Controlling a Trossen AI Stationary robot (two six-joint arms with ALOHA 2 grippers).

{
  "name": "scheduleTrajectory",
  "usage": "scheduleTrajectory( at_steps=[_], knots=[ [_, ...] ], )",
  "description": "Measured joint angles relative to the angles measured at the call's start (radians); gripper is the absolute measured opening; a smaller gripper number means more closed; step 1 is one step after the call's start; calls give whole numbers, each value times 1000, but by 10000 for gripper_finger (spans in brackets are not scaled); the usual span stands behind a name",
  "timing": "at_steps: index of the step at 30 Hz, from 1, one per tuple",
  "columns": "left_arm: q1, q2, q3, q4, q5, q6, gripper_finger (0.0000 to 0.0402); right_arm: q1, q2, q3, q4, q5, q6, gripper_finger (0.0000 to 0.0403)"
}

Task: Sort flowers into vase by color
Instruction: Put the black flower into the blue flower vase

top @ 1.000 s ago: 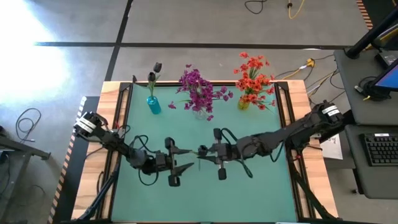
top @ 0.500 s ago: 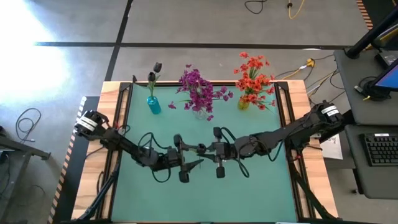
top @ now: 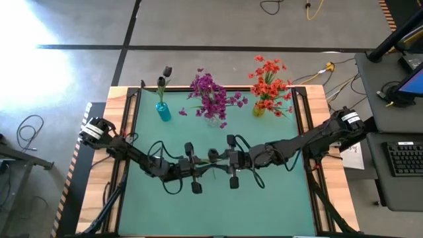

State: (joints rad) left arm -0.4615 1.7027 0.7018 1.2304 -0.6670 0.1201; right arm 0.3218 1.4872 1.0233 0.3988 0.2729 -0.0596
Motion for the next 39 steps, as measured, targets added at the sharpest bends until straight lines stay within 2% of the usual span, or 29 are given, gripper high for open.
scheduleTrajectory(
  at_steps=[8, 11, 14, 21, 26, 28, 33, 39],
  knots=[
    [0, -1, -8, 2, -5, 24, 2, 1, -36, 0, -16, 13, 9, 154],
    [1, -18, -22, 1, -8, 41, 1, 1, -77, 0, -70, 16, 12, 178],
    [0, -72, -57, 2, -60, 72, 0, 1, -123, 0, -151, 16, 36, 194],
    [5, -349, -205, -3, -153, 191, 0, 0, -192, -5, -293, 17, 79, 210],
    [8, -582, -285, -62, -369, 327, 0, 1, -188, -14, -291, 17, 87, 210],
    [8, -661, -305, -65, -421, 357, 0, 0, -183, -14, -291, 19, 87, 210],
    [9, -807, -326, -81, -455, 405, 0, 0, -166, -14, -292, 63, 87, 212],
    [36, -907, -288, -83, -504, 595, 0, -6, -156, -14, -285, 70, 86, 212]
  ],
)
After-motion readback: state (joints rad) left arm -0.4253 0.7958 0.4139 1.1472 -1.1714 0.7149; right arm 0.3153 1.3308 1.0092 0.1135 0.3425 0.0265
